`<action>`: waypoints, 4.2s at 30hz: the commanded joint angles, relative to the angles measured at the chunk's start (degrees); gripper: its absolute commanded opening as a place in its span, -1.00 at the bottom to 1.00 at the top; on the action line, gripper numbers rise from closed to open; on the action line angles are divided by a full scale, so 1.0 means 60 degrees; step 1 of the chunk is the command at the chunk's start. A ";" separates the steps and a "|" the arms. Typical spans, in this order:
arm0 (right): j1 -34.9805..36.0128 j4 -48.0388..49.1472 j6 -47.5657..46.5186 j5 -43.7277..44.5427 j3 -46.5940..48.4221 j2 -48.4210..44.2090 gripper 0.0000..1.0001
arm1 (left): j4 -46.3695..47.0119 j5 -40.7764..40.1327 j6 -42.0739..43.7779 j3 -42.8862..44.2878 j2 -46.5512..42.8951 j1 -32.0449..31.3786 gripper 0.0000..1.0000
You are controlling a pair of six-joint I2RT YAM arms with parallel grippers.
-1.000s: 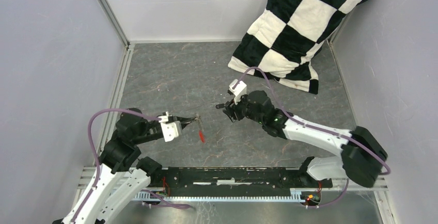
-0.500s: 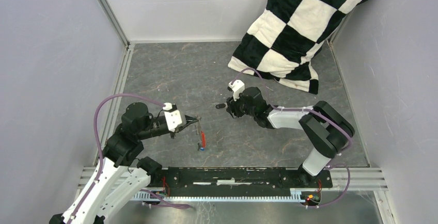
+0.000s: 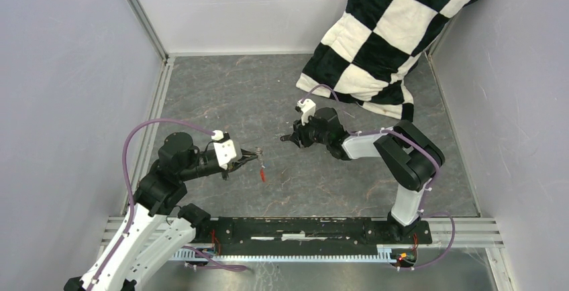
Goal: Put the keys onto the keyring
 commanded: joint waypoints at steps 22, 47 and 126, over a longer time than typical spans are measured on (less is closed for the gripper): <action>-0.0040 0.0239 -0.0203 0.0013 0.0276 0.0333 -0.19 | 0.0386 -0.0371 -0.0201 0.0330 -0.0165 0.0027 -0.96; -0.0051 0.0384 -0.0267 -0.0823 -0.0265 -0.0747 -0.99 | 0.0376 -0.1180 -0.0435 0.0322 0.0146 0.0027 -0.96; 0.4408 -0.1665 -0.1107 0.1028 0.1135 -0.4991 -0.99 | 0.1201 -0.1560 -0.1427 -0.1074 0.0138 0.0027 -0.96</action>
